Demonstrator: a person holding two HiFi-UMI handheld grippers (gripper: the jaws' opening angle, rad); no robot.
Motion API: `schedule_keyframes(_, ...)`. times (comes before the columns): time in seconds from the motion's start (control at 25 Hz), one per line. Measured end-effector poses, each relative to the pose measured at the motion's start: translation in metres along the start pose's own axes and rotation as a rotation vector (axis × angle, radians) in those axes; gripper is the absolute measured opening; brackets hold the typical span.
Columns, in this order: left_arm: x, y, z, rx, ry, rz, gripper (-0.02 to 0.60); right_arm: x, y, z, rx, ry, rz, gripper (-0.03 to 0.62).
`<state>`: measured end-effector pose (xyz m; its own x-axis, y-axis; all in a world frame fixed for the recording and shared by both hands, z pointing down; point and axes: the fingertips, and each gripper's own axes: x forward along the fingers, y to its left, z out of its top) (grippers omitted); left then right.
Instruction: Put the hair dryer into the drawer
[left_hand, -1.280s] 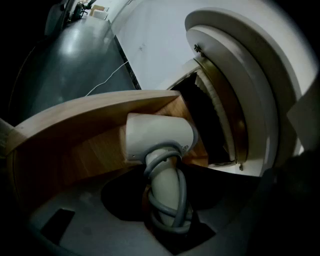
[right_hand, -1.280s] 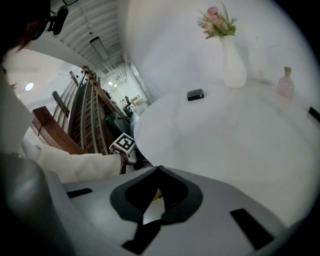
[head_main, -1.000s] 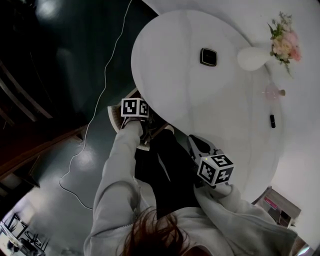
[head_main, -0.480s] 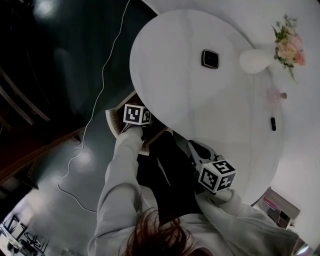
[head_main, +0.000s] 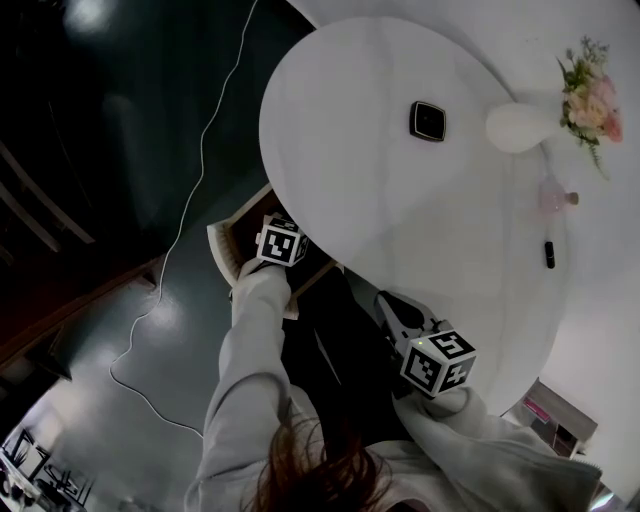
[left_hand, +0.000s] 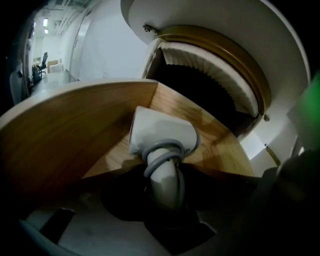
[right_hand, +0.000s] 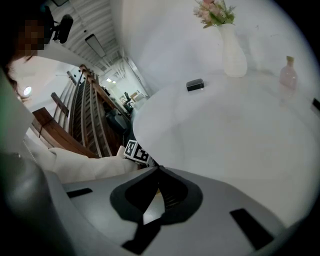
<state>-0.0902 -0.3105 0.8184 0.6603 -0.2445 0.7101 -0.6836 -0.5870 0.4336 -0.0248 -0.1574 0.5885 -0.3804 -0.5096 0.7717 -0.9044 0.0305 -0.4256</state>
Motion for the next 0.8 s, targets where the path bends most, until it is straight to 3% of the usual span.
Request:
schedule_keyframes(0.28,0.002,-0.001,-0.003,-0.023,0.012,-0.021,0.214,0.005,0.003,0.001,-0.004,0.007,0.020,0.049)
schedule_keyframes(0.44,0.002,-0.006,-0.001,-0.017,0.000,-0.049,0.287,0.008,0.008,0.000,-0.010,0.013,0.032,0.049)
schedule_keyframes(0.6,-0.008,-0.001,0.012,-0.005,-0.043,-0.004,0.308,0.009,0.009,0.001,-0.013,0.011,0.040,0.049)
schedule_keyframes(0.8,-0.028,0.000,0.020,-0.044,-0.037,0.024,0.311,0.010,0.011,0.005,0.000,0.002,0.046,0.049)
